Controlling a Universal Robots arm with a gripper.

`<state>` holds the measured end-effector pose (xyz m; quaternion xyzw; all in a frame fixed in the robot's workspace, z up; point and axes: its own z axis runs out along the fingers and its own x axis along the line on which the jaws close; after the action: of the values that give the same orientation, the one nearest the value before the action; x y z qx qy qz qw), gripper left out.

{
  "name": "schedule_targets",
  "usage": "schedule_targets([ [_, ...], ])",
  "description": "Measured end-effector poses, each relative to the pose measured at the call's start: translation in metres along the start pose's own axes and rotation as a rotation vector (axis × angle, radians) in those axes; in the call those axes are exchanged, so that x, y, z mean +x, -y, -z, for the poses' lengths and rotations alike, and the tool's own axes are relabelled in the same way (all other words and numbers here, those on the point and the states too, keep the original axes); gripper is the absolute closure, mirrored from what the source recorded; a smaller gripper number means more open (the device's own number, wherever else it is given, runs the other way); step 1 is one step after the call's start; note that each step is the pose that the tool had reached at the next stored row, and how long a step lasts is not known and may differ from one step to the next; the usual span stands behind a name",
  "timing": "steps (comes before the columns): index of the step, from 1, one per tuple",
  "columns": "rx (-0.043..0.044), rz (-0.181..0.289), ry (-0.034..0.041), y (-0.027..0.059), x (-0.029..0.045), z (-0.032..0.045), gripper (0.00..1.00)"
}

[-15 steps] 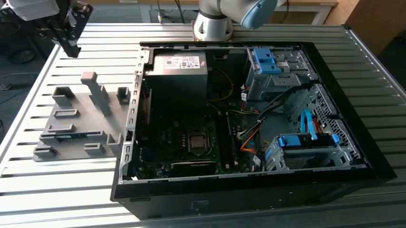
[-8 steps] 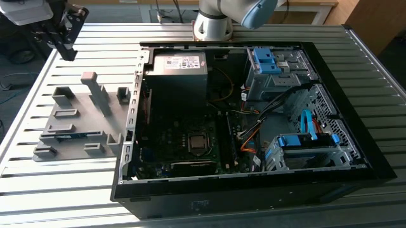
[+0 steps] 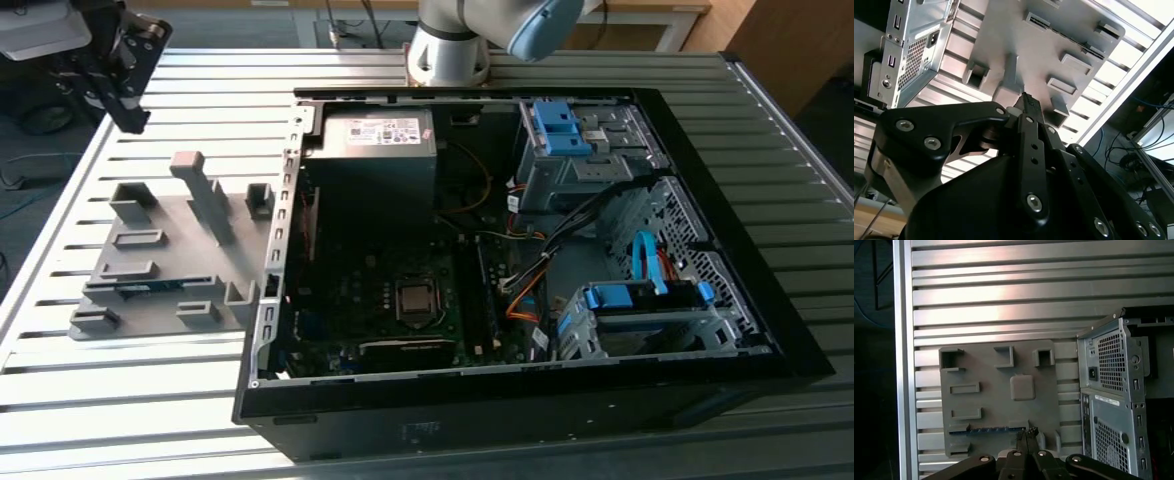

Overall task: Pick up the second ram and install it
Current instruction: 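Reach for the second ram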

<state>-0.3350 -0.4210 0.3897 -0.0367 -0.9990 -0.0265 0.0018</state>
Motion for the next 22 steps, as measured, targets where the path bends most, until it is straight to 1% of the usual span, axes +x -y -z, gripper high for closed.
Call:
schedule_targets([
  [9, 0.0000, 0.003, -0.0001, 0.0083, 0.0080, 0.0001, 0.89],
  [16, 0.0000, 0.004, -0.0001, 0.0120, 0.0174, -0.0002, 0.89],
  [22, 0.0001, 0.006, -0.0003, 0.0194, 0.0262, -0.0002, 0.89],
])
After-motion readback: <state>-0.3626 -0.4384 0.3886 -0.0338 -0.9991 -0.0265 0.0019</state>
